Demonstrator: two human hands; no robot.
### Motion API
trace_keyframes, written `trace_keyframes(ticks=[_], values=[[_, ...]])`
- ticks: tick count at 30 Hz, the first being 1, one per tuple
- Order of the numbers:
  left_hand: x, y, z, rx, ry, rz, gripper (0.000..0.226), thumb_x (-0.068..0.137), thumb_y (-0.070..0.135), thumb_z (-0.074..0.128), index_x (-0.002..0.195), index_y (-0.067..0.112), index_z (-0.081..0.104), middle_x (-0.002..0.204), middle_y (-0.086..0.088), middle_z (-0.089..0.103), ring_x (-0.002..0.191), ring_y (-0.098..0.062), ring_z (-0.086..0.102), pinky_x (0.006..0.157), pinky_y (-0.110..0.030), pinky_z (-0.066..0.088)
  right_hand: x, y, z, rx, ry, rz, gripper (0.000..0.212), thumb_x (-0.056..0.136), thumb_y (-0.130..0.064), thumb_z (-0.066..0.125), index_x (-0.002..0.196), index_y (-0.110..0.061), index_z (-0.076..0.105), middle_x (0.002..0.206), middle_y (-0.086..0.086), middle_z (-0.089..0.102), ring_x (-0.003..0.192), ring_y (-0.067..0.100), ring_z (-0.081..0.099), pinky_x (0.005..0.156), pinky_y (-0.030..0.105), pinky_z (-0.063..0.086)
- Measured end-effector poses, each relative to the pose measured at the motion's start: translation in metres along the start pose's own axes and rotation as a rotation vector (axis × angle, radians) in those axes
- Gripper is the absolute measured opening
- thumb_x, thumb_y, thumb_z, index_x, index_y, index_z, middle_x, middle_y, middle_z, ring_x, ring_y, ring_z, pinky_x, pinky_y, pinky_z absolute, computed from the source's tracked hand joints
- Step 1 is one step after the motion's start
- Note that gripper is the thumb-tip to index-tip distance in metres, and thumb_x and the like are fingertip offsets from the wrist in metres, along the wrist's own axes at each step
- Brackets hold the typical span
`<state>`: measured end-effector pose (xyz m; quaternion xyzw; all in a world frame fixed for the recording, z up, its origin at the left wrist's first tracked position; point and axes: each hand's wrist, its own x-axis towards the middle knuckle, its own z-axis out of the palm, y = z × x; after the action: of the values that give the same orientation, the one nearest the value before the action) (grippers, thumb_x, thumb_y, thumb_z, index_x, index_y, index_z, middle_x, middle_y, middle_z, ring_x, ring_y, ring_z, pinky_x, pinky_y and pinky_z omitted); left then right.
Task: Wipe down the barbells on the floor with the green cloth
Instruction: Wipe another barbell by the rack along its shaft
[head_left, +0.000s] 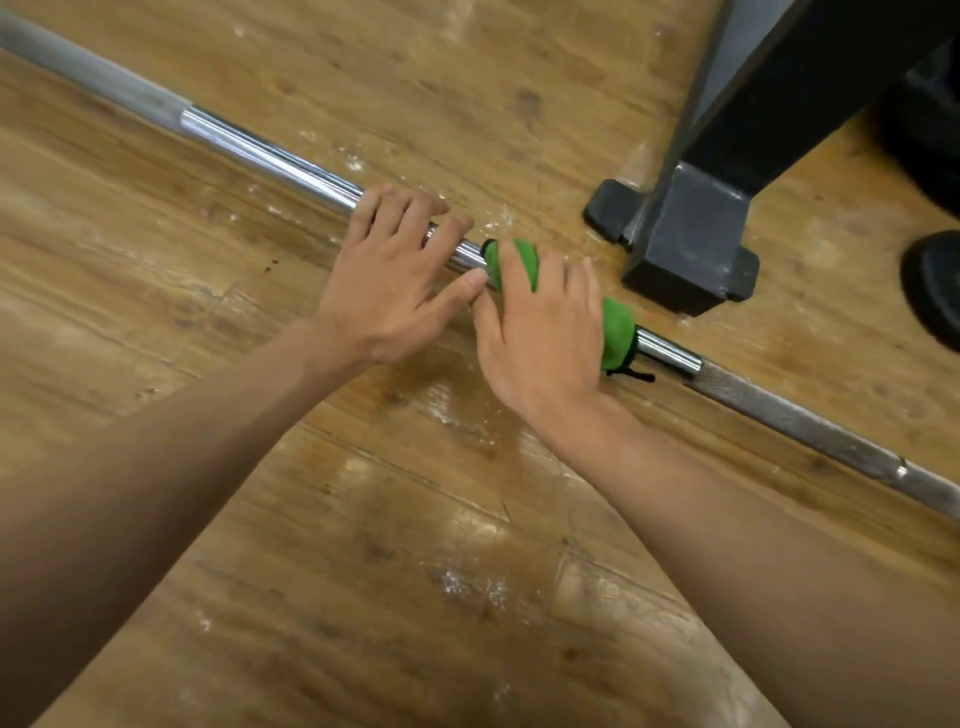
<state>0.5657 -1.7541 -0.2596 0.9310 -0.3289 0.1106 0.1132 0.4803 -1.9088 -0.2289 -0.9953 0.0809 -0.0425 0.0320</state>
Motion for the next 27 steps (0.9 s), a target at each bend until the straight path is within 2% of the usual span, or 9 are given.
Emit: trace_keyframes(ticks=[5,10,14,17,19,22,24,25,27], values=[[-0.003,0.000,-0.006,-0.021,-0.033,-0.018,0.080,0.106,0.062,0.004,0.140,0.013,0.057,0.130,-0.014,0.055,0.130,-0.036,0.047,0.121,-0.051,0.024,-0.016,0.033,-0.012,0.105,-0.093,-0.091,0.062,0.108,-0.046,0.010,0.161,-0.023,0.035,0.148,0.011,0.051,0.136,0.032,0.045,0.125,0.046,0.023],[-0.012,0.008,-0.010,-0.033,-0.047,-0.049,0.075,0.108,0.060,0.008,0.135,0.011,0.059,0.123,-0.013,0.054,0.127,-0.035,0.046,0.123,-0.051,0.022,-0.062,0.101,-0.030,0.093,-0.131,0.109,0.065,0.107,-0.049,0.013,0.155,-0.020,0.044,0.141,0.012,0.054,0.133,0.034,0.045,0.124,0.052,0.026],[-0.023,0.013,-0.014,-0.029,-0.073,-0.081,0.072,0.108,0.060,0.011,0.135,0.013,0.058,0.125,-0.013,0.055,0.135,-0.034,0.045,0.126,-0.051,0.019,-0.051,0.047,-0.027,0.107,-0.102,0.157,0.073,0.104,-0.054,0.007,0.150,-0.018,0.051,0.142,0.016,0.055,0.132,0.038,0.046,0.125,0.052,0.020],[-0.033,0.013,-0.018,-0.027,-0.084,-0.085,0.072,0.108,0.060,0.012,0.135,0.012,0.059,0.128,-0.014,0.057,0.140,-0.035,0.044,0.126,-0.052,0.020,-0.027,0.002,-0.027,0.183,-0.223,-0.006,0.073,0.104,-0.054,-0.004,0.163,-0.026,0.028,0.159,0.010,0.039,0.148,0.031,0.032,0.129,0.044,0.007],[-0.041,0.014,-0.021,-0.023,-0.093,-0.080,0.072,0.108,0.059,0.012,0.137,0.011,0.057,0.132,-0.015,0.056,0.141,-0.035,0.043,0.127,-0.051,0.019,-0.022,-0.004,-0.030,0.234,-0.307,-0.090,0.066,0.106,-0.053,-0.001,0.165,-0.030,0.019,0.164,0.007,0.032,0.152,0.027,0.026,0.129,0.040,0.006],[-0.056,0.017,-0.023,-0.024,-0.086,-0.079,0.071,0.108,0.058,0.016,0.141,0.010,0.055,0.138,-0.015,0.053,0.145,-0.036,0.039,0.127,-0.052,0.017,-0.046,0.030,-0.038,0.176,-0.313,-0.196,0.074,0.100,-0.058,-0.007,0.164,-0.034,0.020,0.160,0.002,0.038,0.146,0.025,0.038,0.124,0.040,0.023],[-0.068,0.019,-0.024,-0.045,-0.068,-0.083,0.072,0.107,0.059,0.017,0.143,0.009,0.055,0.140,-0.016,0.053,0.146,-0.037,0.039,0.128,-0.052,0.015,-0.068,0.069,-0.045,0.128,-0.355,-0.165,0.071,0.098,-0.061,-0.004,0.157,-0.035,0.028,0.143,-0.002,0.048,0.125,0.027,0.056,0.104,0.041,0.044],[-0.075,0.020,-0.024,-0.059,-0.060,-0.085,0.073,0.107,0.060,0.018,0.144,0.008,0.054,0.141,-0.016,0.052,0.146,-0.038,0.038,0.128,-0.052,0.014,-0.077,0.087,-0.049,0.110,-0.392,-0.156,0.070,0.097,-0.063,-0.003,0.153,-0.035,0.030,0.137,-0.003,0.049,0.116,0.027,0.060,0.094,0.040,0.048],[-0.087,0.023,-0.025,-0.079,-0.043,-0.092,0.075,0.105,0.062,0.020,0.143,0.007,0.054,0.141,-0.017,0.051,0.147,-0.039,0.037,0.128,-0.055,0.013,-0.094,0.107,-0.053,0.043,-0.462,-0.170,0.073,0.096,-0.066,0.000,0.153,-0.032,0.031,0.138,-0.001,0.049,0.112,0.026,0.061,0.088,0.039,0.049]])
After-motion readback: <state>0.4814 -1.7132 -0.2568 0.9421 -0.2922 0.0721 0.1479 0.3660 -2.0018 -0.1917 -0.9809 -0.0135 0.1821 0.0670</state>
